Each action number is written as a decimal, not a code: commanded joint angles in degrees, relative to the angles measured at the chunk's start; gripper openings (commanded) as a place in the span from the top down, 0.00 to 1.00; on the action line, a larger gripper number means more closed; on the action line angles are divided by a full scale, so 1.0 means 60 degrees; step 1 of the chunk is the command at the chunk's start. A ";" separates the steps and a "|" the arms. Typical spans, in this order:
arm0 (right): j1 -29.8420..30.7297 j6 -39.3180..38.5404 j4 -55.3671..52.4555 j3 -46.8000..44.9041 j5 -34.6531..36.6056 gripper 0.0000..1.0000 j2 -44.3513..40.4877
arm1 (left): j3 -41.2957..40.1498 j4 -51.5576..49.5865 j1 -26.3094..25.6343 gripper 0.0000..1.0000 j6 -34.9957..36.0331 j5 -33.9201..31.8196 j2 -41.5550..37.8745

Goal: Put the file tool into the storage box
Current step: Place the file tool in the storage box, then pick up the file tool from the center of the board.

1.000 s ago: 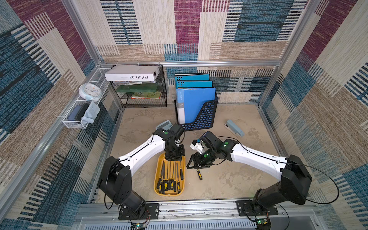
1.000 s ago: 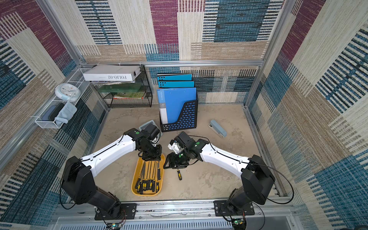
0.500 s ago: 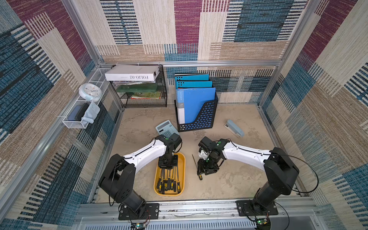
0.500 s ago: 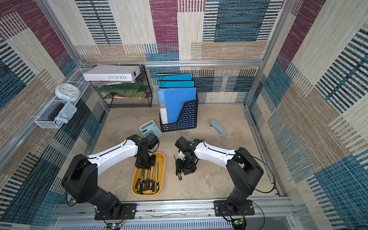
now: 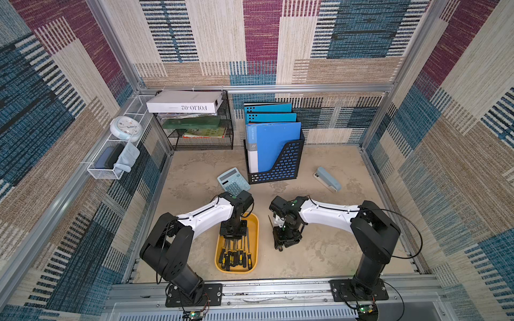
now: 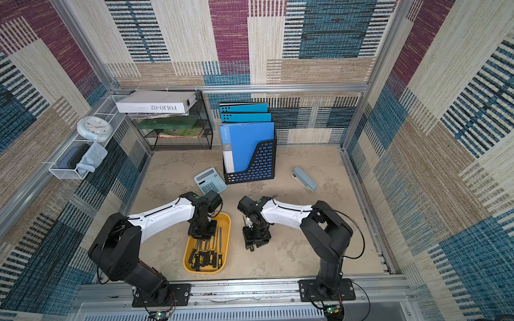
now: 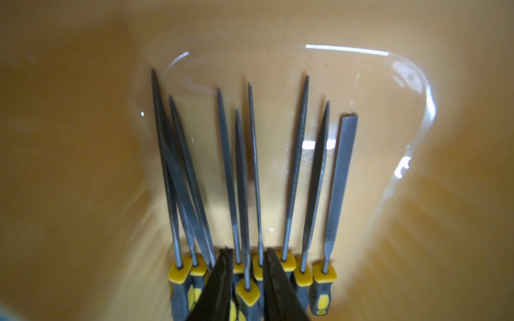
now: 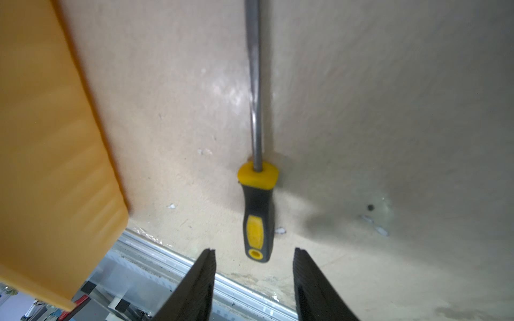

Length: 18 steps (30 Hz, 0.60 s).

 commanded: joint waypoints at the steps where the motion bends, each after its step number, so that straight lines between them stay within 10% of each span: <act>1: 0.0056 -0.0207 -0.0330 0.0274 0.0512 0.51 0.0259 | -0.0012 -0.0076 -0.0016 0.71 -0.0078 -0.0184 -0.0208; 18: 0.0303 -0.0584 -0.0492 0.0039 0.1420 0.85 -0.0458 | 0.2394 -0.0986 -0.0002 0.68 -0.0412 0.0817 -0.1035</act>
